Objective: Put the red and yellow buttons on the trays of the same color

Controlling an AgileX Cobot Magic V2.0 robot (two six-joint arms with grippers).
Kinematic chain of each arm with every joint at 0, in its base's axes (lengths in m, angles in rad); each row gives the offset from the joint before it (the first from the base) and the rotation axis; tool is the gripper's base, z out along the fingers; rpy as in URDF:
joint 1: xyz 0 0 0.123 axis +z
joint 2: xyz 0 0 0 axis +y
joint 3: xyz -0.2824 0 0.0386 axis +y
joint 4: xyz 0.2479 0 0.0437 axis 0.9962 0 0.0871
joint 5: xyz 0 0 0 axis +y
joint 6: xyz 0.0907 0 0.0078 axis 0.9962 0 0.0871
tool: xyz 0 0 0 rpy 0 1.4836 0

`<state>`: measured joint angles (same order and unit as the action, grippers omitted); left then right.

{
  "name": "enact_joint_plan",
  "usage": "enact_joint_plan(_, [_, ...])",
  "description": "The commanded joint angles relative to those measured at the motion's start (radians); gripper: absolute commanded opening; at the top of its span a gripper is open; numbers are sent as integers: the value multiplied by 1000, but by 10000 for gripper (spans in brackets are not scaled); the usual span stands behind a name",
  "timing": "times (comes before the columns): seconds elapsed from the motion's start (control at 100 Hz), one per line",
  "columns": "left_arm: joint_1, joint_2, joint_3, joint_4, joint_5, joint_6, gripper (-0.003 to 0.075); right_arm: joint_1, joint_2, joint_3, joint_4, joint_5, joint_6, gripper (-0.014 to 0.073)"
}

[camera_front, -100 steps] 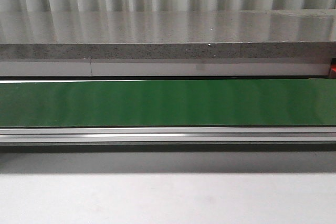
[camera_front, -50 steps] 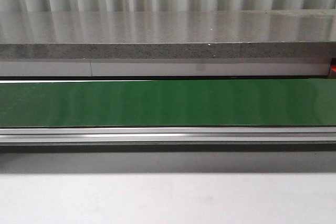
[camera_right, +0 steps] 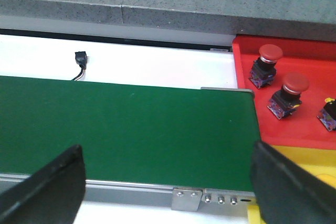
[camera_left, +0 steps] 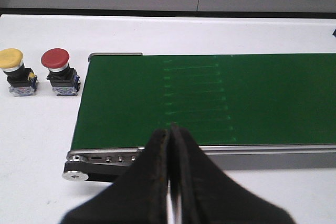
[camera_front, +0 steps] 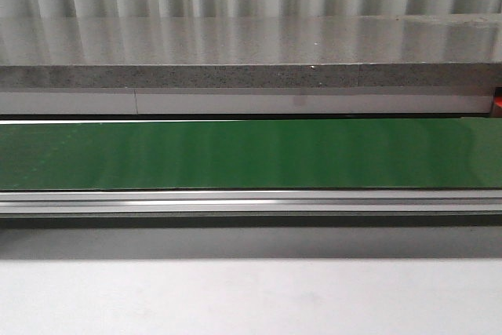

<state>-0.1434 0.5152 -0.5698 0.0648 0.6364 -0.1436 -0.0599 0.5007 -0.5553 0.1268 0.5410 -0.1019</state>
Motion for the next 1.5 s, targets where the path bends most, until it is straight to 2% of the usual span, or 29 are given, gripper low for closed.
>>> enact_joint_plan(0.0, [-6, 4, -26, -2, -73, 1, -20, 3, -35, -7, 1, -55, -7, 477])
enact_joint_plan(0.18, [-6, 4, -26, -2, -73, 1, -20, 3, -62, 0, 1, -18, -7, 77])
enact_joint_plan(0.28, [-6, 4, -26, -2, -73, 1, -20, 3, -62, 0, 1, -11, -7, -74])
enact_joint_plan(0.92, [-6, 4, -26, -2, -86, 1, -6, 3, -62, 0, 1, -11, -7, -67])
enact_joint_plan(0.97, [-6, 4, -26, -2, -86, 1, 29, 3, -62, 0, 1, -11, -7, -67])
enact_joint_plan(1.04, [-6, 4, -26, -2, -78, 1, 123, 3, -62, 0, 1, -11, -7, -67])
enact_joint_plan(1.11, [-6, 4, -26, -2, -69, 1, 268, 3, -62, 0, 1, -11, -7, -67])
enact_joint_plan(1.21, [-6, 4, -26, -2, -67, 1, 538, 3, -62, 0, 1, -11, -7, -67])
enact_joint_plan(1.28, [-6, 4, -26, -2, -67, 1, 658, 3, -62, 0, 1, -11, -7, -67])
enact_joint_plan(1.34, [-6, 4, -26, -2, -65, 1, 695, 3, -62, 0, 1, -11, -7, -67])
enact_joint_plan(1.49, [-4, 4, -26, -5, -63, -24, 659, 3, -62, 0, 1, -11, -7, -67])
